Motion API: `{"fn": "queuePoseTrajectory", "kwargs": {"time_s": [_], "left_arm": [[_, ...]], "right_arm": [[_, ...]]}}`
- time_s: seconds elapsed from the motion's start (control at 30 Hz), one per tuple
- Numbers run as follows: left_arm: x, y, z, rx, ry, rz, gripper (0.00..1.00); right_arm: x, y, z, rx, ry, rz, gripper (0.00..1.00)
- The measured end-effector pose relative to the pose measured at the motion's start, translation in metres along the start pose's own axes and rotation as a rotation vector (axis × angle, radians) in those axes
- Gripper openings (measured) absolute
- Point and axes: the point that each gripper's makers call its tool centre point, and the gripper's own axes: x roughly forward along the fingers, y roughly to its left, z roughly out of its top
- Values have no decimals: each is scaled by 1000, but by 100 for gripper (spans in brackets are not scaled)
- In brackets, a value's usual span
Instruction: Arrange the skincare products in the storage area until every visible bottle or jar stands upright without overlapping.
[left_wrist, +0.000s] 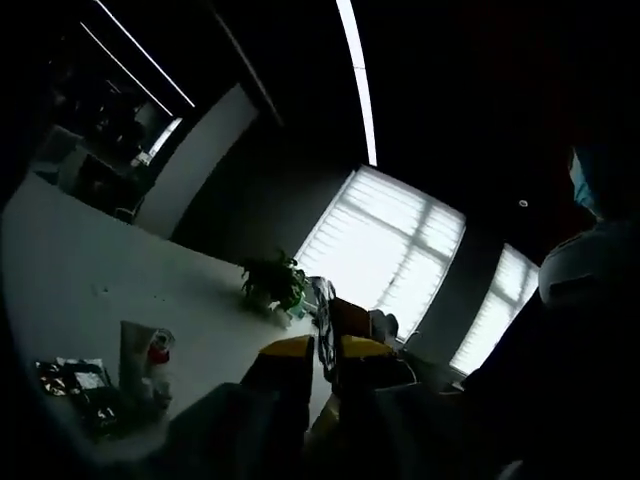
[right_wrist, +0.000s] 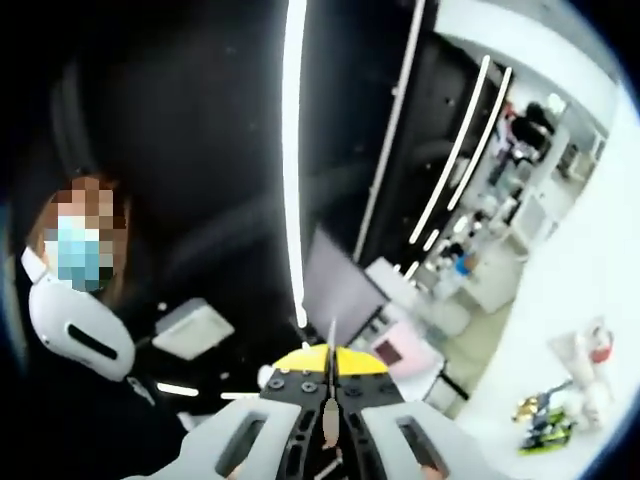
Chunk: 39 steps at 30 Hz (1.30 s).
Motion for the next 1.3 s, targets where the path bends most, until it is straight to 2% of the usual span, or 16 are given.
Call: {"fn": "queuePoseTrajectory", "kwargs": {"time_s": [0.27,0.4,0.47,0.5,0.6,0.73,0.8,0.9,1.07,1.17,1.3], "left_arm": [[-2,-7,1,-31,-35,-3,1],[-4,-9,2,-83,-47,-2,0],[-5,-8,2,-94,-47,-1,0],[-6,-7,1,-119,-44,11,0],[-11,-8,1,-131,-48,8,0],[-21,-4,3,-162,-67,20,0],[-29,1,3,-166,-71,39,0],[-40,14,-1,-166,-51,78,0],[-69,50,-12,-209,-13,168,0],[-81,67,-19,-191,5,224,0],[-91,84,-28,-224,-1,259,0]], "right_arm": [[2,3,-2,-1,-11,-8,0],[2,3,-4,-24,-5,-20,0],[2,2,-5,-61,1,-39,0],[2,3,-6,-109,3,-46,0],[3,5,-10,-118,24,-54,0],[-3,-3,-18,-181,79,-89,0],[-7,-7,-21,-236,101,-110,5],[-14,-14,-32,-341,183,-154,23],[-29,-31,-55,-547,388,-233,50],[-34,-38,-61,-605,446,-263,63],[-41,-49,-67,-592,481,-308,76]]}}
